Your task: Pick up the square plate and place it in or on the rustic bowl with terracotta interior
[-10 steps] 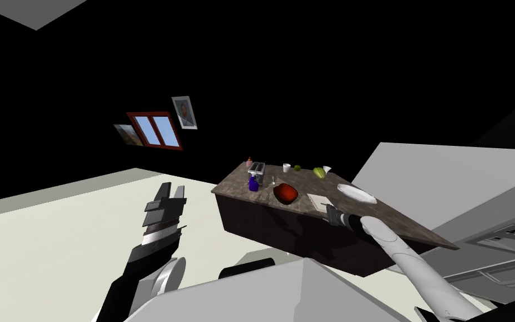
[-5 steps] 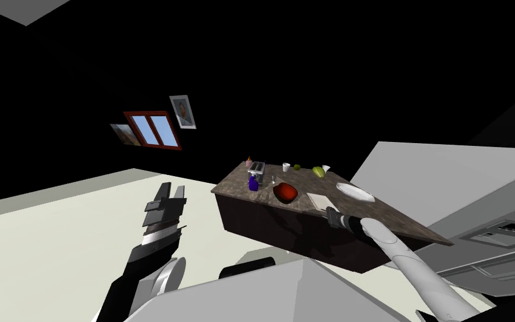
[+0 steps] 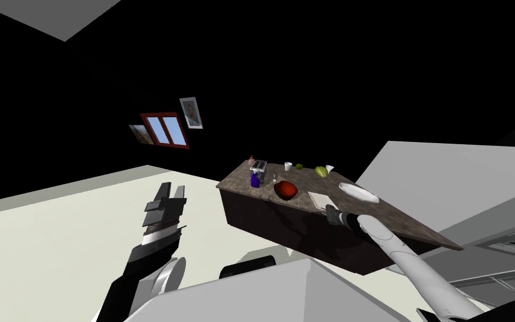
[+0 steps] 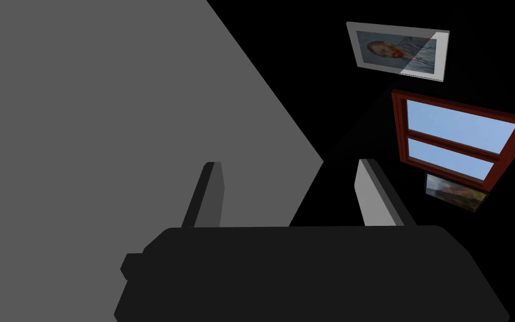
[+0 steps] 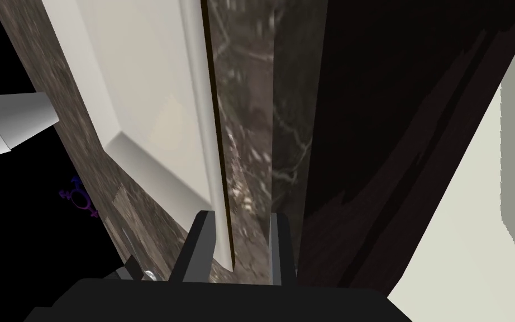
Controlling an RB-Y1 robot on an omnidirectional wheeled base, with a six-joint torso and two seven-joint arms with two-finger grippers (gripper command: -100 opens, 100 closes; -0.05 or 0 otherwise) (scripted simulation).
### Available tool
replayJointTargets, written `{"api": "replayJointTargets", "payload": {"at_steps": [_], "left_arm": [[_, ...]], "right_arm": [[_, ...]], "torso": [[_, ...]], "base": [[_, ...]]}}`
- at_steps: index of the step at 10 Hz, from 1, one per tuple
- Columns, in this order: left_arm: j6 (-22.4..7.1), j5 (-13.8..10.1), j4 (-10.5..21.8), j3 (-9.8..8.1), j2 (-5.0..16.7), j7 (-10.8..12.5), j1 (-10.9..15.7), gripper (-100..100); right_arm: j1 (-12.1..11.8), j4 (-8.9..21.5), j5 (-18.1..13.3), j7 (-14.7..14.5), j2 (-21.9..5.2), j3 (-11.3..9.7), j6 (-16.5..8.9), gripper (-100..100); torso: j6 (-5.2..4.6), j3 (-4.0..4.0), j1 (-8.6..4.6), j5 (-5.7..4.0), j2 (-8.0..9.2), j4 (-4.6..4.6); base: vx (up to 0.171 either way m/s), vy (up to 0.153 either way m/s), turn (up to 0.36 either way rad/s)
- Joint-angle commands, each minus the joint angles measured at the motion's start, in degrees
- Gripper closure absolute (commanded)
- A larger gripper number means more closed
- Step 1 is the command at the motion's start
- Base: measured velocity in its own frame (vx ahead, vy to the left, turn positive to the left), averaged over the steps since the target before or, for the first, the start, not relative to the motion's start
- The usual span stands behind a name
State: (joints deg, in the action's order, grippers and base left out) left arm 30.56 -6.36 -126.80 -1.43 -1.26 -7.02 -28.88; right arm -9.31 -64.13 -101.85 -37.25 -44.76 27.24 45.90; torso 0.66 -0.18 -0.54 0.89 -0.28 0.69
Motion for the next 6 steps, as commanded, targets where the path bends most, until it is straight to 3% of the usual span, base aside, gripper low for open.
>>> {"api": "replayJointTargets", "payload": {"at_steps": [1,6], "left_arm": [[0.0,0.0,0.0,0.0,0.0,0.0,0.0,0],[0.0,0.0,0.0,0.0,0.0,0.0,-0.01,0]], "right_arm": [[0.77,-0.25,-1.07,2.86,-1.05,-1.15,-1.84,100],[1.3,-1.32,-3.7,10.8,-2.82,-4.39,-5.22,100]], "torso": [[0.0,0.0,0.0,0.0,0.0,0.0],[-0.11,0.05,-0.05,-0.03,-0.08,-0.03]], "base": [[-0.139,-0.035,0.146],[-0.115,-0.032,0.107]]}}
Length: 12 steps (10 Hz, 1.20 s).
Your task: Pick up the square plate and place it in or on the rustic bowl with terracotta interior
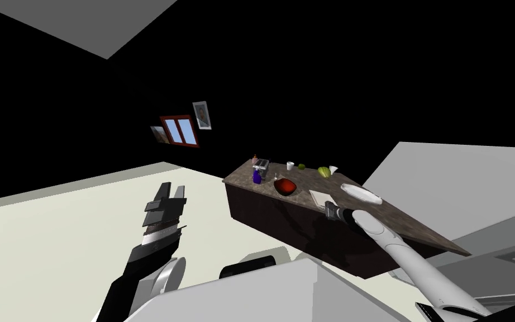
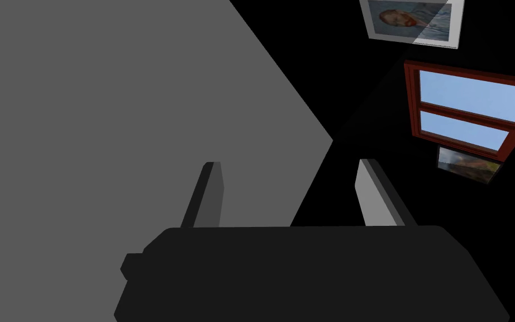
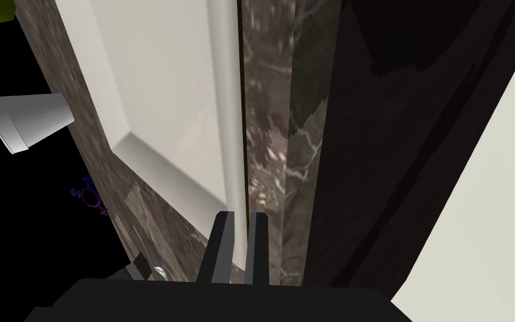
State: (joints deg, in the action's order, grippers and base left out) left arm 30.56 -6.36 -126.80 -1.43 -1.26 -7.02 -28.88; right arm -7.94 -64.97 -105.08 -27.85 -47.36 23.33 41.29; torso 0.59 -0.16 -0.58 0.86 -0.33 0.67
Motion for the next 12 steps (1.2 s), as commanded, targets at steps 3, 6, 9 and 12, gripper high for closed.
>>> {"api": "replayJointTargets", "payload": {"at_steps": [3,6,9,12], "left_arm": [[0.0,0.0,0.0,0.0,0.0,0.0,-0.01,0],[0.0,0.0,0.0,0.0,-0.01,0.0,-0.03,0],[0.0,0.0,0.0,0.01,-0.02,0.0,-0.02,0],[0.0,0.0,0.0,0.01,-0.02,0.0,-0.02,0]], "right_arm": [[0.05,-0.48,-0.77,2.44,-0.42,-0.89,-1.0,100],[-0.59,-2.27,-0.32,3.69,-2.31,-1.16,0.39,100],[-1.5,-4.45,0.19,5.01,-5.11,-1.25,2.73,100],[-2.0,-5.22,0.19,6.31,-7.57,-0.75,5.13,100]], "torso": [[-0.03,0.05,0.06,0.0,-0.08,-0.02],[-0.16,0.17,0.35,0.04,-0.29,-0.09],[-0.1,0.11,1.07,0.21,-0.21,-0.05],[0.01,0.21,0.96,0.21,-0.39,-0.06]], "base": [[-0.068,-0.007,0.056],[-0.014,0.083,-0.155],[-0.016,0.223,-0.202],[0.006,0.182,-0.059]]}}
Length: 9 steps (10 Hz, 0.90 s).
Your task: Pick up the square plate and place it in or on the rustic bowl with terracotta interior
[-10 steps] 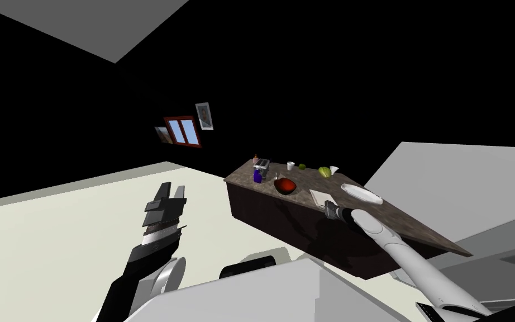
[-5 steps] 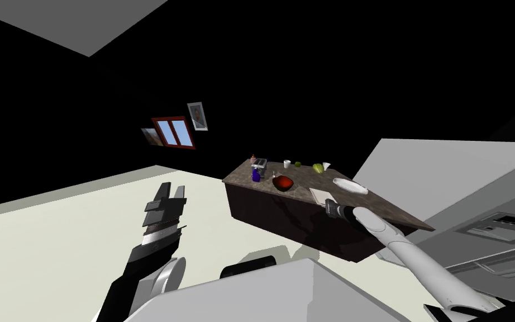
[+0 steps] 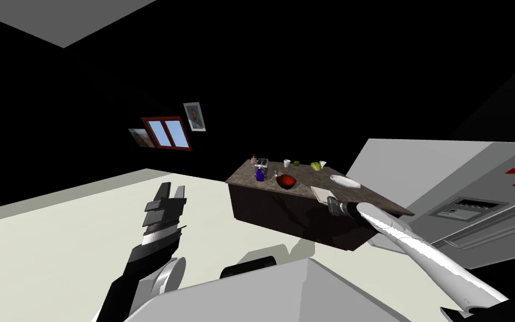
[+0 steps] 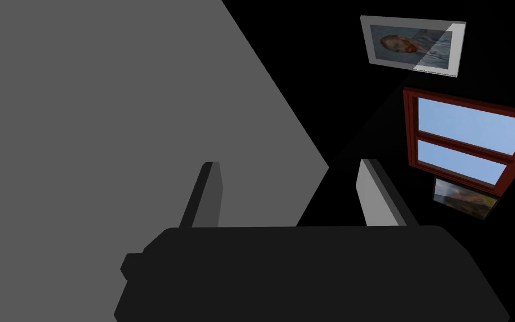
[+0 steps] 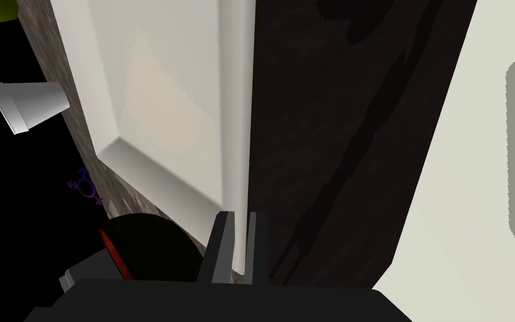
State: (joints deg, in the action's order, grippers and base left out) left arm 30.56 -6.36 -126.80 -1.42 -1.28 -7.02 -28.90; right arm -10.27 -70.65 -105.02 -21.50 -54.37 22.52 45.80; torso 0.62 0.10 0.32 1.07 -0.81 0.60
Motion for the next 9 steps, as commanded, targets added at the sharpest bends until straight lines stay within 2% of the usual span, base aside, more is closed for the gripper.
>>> {"api": "replayJointTargets", "payload": {"at_steps": [1,5,9], "left_arm": [[0.0,0.0,0.0,0.0,0.0,0.0,0.0,0],[0.0,0.0,0.0,0.0,0.0,0.0,0.0,0],[0.0,0.0,0.0,0.0,0.0,0.0,0.0,0]], "right_arm": [[0.24,0.47,-0.01,0.33,-1.24,0.32,1.38,100],[0.88,0.78,-1.21,2.57,-4.46,2.28,5.14,100],[4.32,1.67,-2.5,7.01,-8.24,5.91,9.44,100]], "torso": [[0.0,0.0,0.0,0.0,0.0,0.0],[0.09,0.11,0.17,0.05,-0.15,-0.06],[0.35,0.31,0.28,0.16,-0.54,-0.09]], "base": [[0.038,0.176,0.009],[0.041,0.202,0.056],[0.095,0.201,0.211]]}}
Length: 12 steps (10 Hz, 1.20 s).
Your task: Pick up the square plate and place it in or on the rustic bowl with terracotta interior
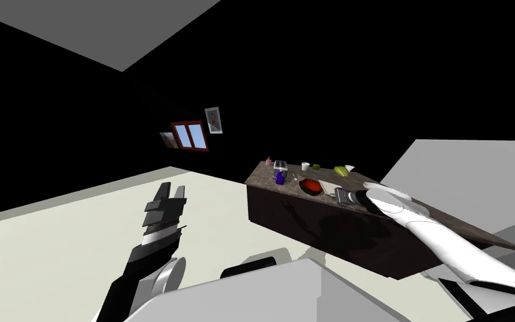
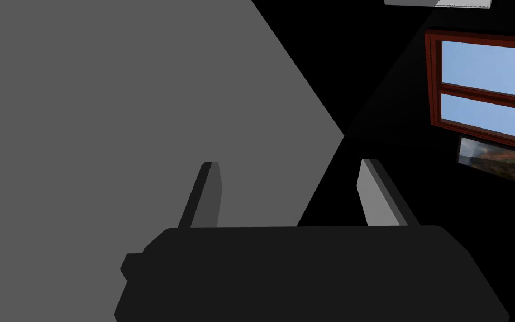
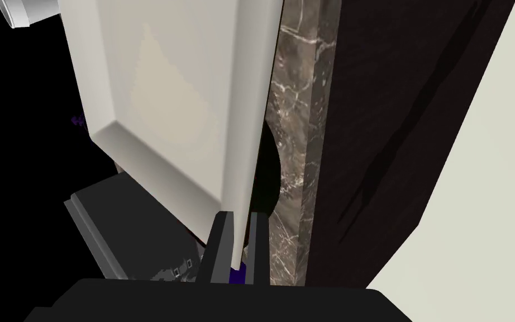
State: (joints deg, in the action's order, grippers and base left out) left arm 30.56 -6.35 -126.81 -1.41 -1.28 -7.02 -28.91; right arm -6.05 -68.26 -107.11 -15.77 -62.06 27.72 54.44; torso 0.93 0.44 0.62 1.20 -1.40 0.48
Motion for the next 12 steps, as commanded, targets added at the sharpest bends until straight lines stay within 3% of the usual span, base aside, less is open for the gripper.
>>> {"api": "replayJointTargets", "payload": {"at_steps": [1,2,3,4,8,9,10,12], "left_arm": [[0.0,0.0,0.0,0.0,0.0,0.0,0.0,0],[0.0,0.0,0.0,-0.01,0.01,0.0,0.0,0],[0.0,0.0,0.0,-0.01,0.01,0.0,0.0,0],[0.0,0.0,0.0,-0.02,0.01,0.0,0.0,0],[0.0,0.0,0.0,-0.02,0.02,0.0,0.0,0],[0.0,0.0,0.0,-0.02,0.02,0.0,0.01,0],[0.0,0.0,0.0,-0.02,0.02,0.0,0.01,0],[0.0,0.0,0.0,-0.02,0.02,0.0,0.01,0]], "right_arm": [[0.54,-0.64,-0.54,1.8,-0.95,1.13,1.26,100],[1.26,-0.49,-0.73,2.67,-1.61,1.81,1.98,100],[1.06,-0.58,-0.76,2.17,-1.13,1.16,1.38,100],[1.22,-0.67,-0.76,2.46,-1.22,1.27,1.5,-100],[1.23,-0.68,-0.75,2.44,-1.21,1.25,1.48,-100],[1.23,-0.68,-0.75,2.44,-1.21,1.25,1.48,0],[1.71,-1.06,-0.71,3.45,-2.42,2.15,3.29,-100],[2.34,-1.57,-0.65,4.8,-4.03,3.34,5.7,-100]], "torso": [[0.0,0.0,0.0,0.0,0.0,0.0],[-0.06,-0.02,-0.19,-0.01,0.05,0.01],[-0.09,-0.1,-0.37,-0.05,0.18,0.03],[-0.23,-0.2,-0.65,-0.16,0.39,0.04],[-0.27,-0.37,-0.94,-0.24,0.66,0.11],[-0.27,-0.37,-0.94,-0.24,0.67,0.11],[-0.27,-0.37,-0.94,-0.24,0.67,0.11],[-0.28,-0.44,-0.92,-0.22,0.78,0.14]], "base": [[0.109,0.141,0.133],[0.076,0.096,0.119],[0.034,0.039,0.038],[0.01,0.01,0.002],[0.0,0.0,0.0],[0.0,0.0,0.0],[-0.017,0.006,-0.017],[-0.035,0.004,-0.023]]}}
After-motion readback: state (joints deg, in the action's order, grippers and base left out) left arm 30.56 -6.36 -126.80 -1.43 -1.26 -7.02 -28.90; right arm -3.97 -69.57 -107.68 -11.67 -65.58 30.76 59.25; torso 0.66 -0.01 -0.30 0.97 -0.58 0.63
